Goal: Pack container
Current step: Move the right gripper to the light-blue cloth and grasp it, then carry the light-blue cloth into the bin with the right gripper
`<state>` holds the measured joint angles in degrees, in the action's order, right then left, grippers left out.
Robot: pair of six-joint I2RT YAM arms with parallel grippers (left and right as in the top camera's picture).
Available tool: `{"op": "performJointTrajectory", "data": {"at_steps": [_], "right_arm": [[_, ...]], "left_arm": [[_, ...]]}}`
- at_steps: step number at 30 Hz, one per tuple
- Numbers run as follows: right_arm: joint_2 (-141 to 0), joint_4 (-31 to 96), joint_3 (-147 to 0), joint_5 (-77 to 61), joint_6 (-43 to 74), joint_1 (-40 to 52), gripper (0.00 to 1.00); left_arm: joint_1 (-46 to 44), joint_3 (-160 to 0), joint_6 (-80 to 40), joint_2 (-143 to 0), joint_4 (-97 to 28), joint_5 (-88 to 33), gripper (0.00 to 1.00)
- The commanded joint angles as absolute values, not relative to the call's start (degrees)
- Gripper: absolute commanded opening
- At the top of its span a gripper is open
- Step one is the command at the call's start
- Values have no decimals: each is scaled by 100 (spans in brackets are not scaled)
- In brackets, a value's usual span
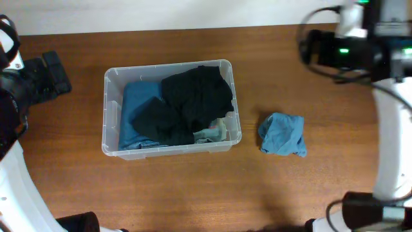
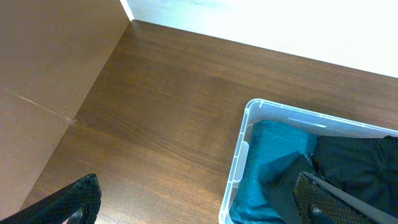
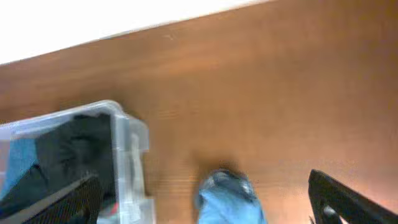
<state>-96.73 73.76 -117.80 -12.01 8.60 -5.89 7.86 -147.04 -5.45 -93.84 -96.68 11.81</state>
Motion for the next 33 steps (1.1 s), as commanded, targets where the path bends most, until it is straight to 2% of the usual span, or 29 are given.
{"op": "performJointTrajectory", "data": {"at_steps": [1, 4, 7, 12, 16, 17, 18, 19, 21, 24, 28, 33], "right_arm": [[-9830, 7596, -11089, -2587, 904, -1747, 98], [-9830, 7583, -10038, -2902, 891, -2244, 98], [-9828, 7358, -8851, -3179, 569, -2329, 98], [-9828, 6440, -7137, -3404, 30, -1826, 98], [-9830, 5262, -6189, -3328, 266, -1275, 99], [-9830, 4886, -5964, -3140, 517, -1157, 96], [-9830, 4609, -5800, -2856, 692, -1079, 66], [-9830, 4508, -5747, -2738, 762, -1052, 47], [-9795, 4456, -5760, -2766, 849, -1048, 20], [-9441, 4685, -6071, -3378, 954, -1017, 11], [-8626, 4816, -6790, -4416, 954, -731, 4], [-7795, 4438, -8068, -4464, 954, 156, 4]], "left_arm": [[805, -14720, -578, -9325, -9666, 1160, 99], [805, -14720, -578, -9325, -9666, 1162, 99], [805, -14720, -576, -9325, -9666, 1160, 99], [805, -14720, -578, -9325, -9666, 1162, 99], [805, -14720, -576, -9325, -9666, 1160, 99], [805, -14720, -576, -9325, -9666, 1160, 99], [805, -14720, -578, -9325, -9666, 1162, 99], [805, -14720, -576, -9325, -9666, 1162, 99], [805, -14720, -578, -9325, -9666, 1162, 99], [805, -14720, -578, -9325, -9666, 1160, 99], [805, -14720, -578, -9325, -9666, 1160, 99], [805, -14720, -576, -9325, -9666, 1160, 99]]}}
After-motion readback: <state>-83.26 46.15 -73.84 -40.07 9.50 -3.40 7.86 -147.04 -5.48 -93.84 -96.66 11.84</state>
